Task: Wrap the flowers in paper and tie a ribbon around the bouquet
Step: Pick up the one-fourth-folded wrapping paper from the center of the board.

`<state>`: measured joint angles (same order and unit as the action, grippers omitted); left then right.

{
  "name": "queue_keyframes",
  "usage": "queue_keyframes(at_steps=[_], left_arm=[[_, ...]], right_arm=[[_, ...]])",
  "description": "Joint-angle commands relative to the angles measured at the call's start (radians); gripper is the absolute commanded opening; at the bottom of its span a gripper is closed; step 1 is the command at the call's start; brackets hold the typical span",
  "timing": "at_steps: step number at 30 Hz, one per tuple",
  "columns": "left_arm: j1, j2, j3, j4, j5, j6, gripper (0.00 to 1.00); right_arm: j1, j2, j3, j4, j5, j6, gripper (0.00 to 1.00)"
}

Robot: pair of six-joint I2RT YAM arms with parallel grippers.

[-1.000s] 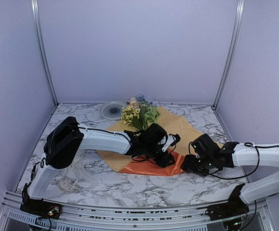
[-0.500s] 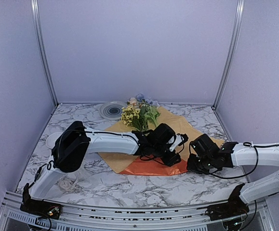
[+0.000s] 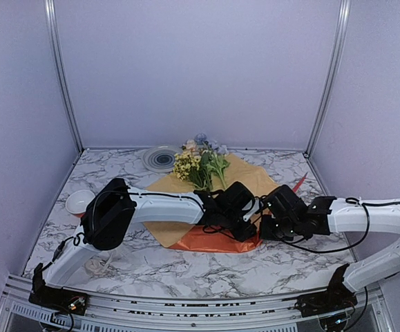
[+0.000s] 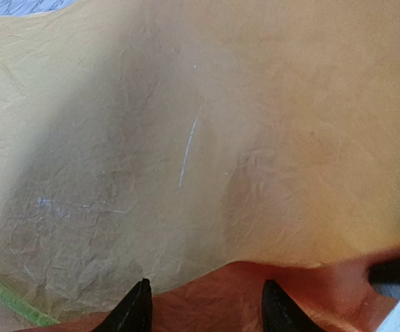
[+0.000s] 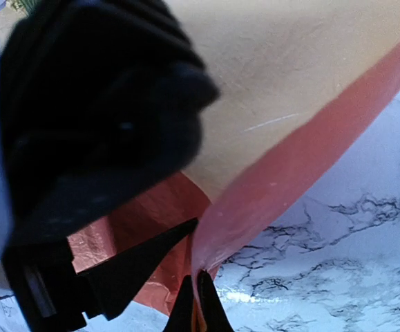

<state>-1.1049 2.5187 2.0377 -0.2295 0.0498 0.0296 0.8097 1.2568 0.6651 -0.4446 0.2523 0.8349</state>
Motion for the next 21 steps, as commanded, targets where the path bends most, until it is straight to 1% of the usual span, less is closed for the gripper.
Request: queue_keyframes(at_steps=[1,2,4,5,6,7,11,15,18,21], left_arm=[[0.026,-0.013,-0.037,-0.018,0.049,-0.049,0.54],[0.045,-0.039,-0.08,0.034,0.12,-0.085,0.54],[0.091,-0.096,-0.191,0.2,0.248,-0.193,0.53],[0.113,-0.122,-0.267,0.318,0.287,-0.259,0.53],[0.128,-0.145,-0.301,0.381,0.312,-0.277,0.53],[0.135,-0.164,-0.32,0.409,0.327,-0.283,0.53],[0.141,-0.207,-0.325,0.406,0.386,-0.225,0.56],[0.154,-0.292,-0.372,0.365,0.416,-0.181,0.6],[0.177,-0.392,-0.46,0.282,0.364,-0.164,0.61],[0.212,-0.494,-0.596,0.233,0.31,-0.168,0.65]], right_arm=[[0.062,0.012,0.068,-0.01,0.082,-0.085,0.0],[0.066,0.014,0.065,0.006,0.082,-0.11,0.0],[0.071,0.019,0.054,0.041,0.072,-0.169,0.0],[0.071,0.026,0.054,0.043,0.08,-0.188,0.0],[0.072,0.032,0.057,0.041,0.082,-0.211,0.0],[0.072,0.038,0.065,0.038,0.086,-0.234,0.0],[0.073,0.071,0.091,0.029,0.085,-0.305,0.0],[0.074,0.117,0.119,-0.001,0.098,-0.33,0.0],[0.074,0.129,0.138,-0.019,0.107,-0.343,0.0],[0.074,0.136,0.154,-0.029,0.113,-0.36,0.0]])
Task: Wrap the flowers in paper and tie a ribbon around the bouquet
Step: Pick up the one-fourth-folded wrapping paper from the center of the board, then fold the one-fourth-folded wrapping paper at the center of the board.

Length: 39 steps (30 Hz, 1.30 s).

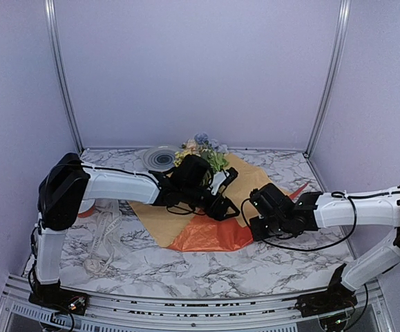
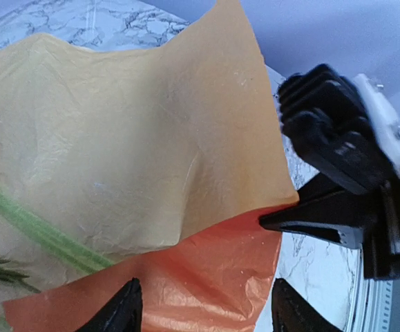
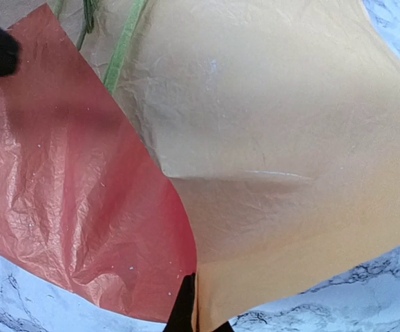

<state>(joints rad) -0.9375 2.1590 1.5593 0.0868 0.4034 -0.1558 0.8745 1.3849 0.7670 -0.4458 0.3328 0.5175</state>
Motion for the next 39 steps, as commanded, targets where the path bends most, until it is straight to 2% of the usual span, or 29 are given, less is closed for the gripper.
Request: queue_keyframes(at_steps=[1,4,7,10,15,17,19,20,21,23,27,33,39], left_arm=[[0.052,-0.167,-0.169,-0.093,-0.072,0.016,0.67],[0.058,-0.239,-0.288,-0.117,-0.146,0.028,0.71],[0.064,-0.242,-0.356,-0.102,-0.15,0.008,0.73],[0.068,-0.189,-0.349,-0.087,-0.093,-0.013,0.73],[0.073,-0.13,-0.321,-0.096,-0.157,-0.008,0.71],[0.072,-0.112,-0.312,-0.098,-0.147,-0.002,0.63],[0.072,-0.093,-0.301,-0.096,-0.121,-0.001,0.41],[0.072,-0.088,-0.297,-0.092,-0.115,-0.005,0.24],[0.072,-0.083,-0.296,-0.086,-0.117,-0.007,0.13],[0.074,-0.079,-0.298,-0.067,-0.129,-0.016,0.0],[0.078,-0.054,-0.259,-0.093,-0.158,-0.024,0.0],[0.082,-0.01,-0.205,-0.15,-0.216,-0.04,0.0],[0.086,0.006,-0.194,-0.155,-0.205,-0.047,0.0]], right_arm=[[0.009,0.011,0.055,-0.032,0.033,-0.047,0.0],[0.009,0.03,0.069,-0.046,0.034,-0.051,0.0],[0.008,0.046,0.082,-0.051,0.03,-0.056,0.0],[0.011,0.056,0.096,-0.053,0.028,-0.065,0.0],[0.012,0.061,0.119,-0.071,0.024,-0.079,0.0],[0.013,0.063,0.129,-0.074,0.019,-0.092,0.0],[0.018,0.068,0.142,-0.078,0.017,-0.104,0.0],[0.018,0.074,0.152,-0.085,0.018,-0.107,0.0],[0.019,0.081,0.166,-0.095,0.022,-0.106,0.0],[0.022,0.093,0.193,-0.106,0.025,-0.115,0.0],[0.05,0.116,0.229,-0.117,0.029,-0.14,0.0],[0.154,0.167,0.313,-0.144,0.086,-0.148,0.0],[0.235,0.24,0.356,-0.063,0.06,-0.197,0.0]])
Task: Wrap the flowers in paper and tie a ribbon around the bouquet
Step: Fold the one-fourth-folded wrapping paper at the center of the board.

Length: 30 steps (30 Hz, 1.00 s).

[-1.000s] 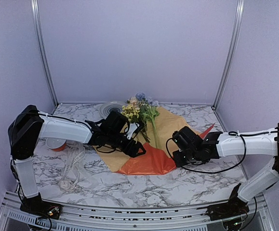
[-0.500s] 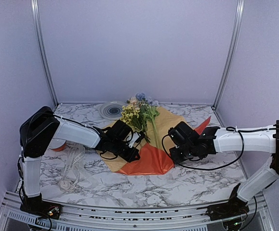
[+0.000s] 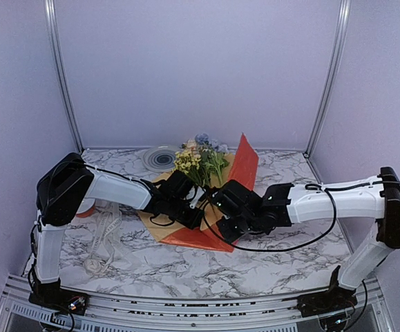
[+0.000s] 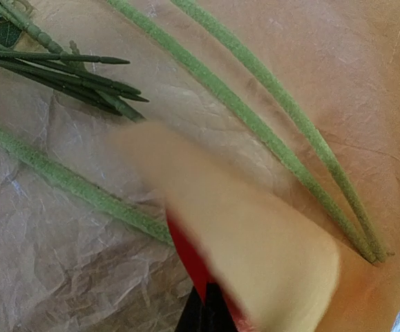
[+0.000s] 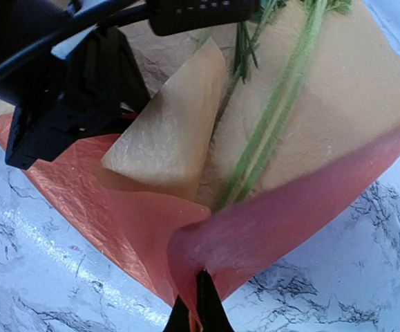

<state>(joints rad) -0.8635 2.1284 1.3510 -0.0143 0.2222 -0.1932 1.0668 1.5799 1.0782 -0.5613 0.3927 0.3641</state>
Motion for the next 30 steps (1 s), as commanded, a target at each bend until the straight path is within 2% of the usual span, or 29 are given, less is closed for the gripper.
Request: queue_keyframes(at_steps=[1,11,18,20,23,28,29,30], left_arm=[[0.013,0.039,0.014,-0.054,-0.019,-0.012,0.0],[0.033,0.03,-0.036,0.02,0.021,-0.058,0.0],[0.038,0.031,-0.039,0.03,0.025,-0.061,0.0],[0.038,0.033,-0.04,0.032,0.025,-0.06,0.0],[0.039,0.04,-0.041,0.037,0.027,-0.061,0.0],[0.048,0.031,-0.067,0.093,0.059,-0.091,0.0],[0.05,0.022,-0.085,0.118,0.062,-0.098,0.01],[0.053,0.008,-0.101,0.146,0.064,-0.109,0.08]], right_arm=[[0.051,0.062,0.053,0.068,-0.01,-0.063,0.0],[0.065,0.173,0.068,0.14,-0.041,-0.104,0.0],[0.05,0.115,0.03,0.159,0.006,-0.052,0.0],[0.05,0.107,0.017,0.197,-0.032,-0.076,0.0],[0.052,0.112,-0.001,0.288,-0.18,-0.175,0.0],[0.051,0.173,-0.016,0.305,-0.181,-0.239,0.0],[0.048,0.185,-0.024,0.307,-0.196,-0.247,0.0],[0.045,0.196,-0.031,0.307,-0.205,-0.249,0.0]])
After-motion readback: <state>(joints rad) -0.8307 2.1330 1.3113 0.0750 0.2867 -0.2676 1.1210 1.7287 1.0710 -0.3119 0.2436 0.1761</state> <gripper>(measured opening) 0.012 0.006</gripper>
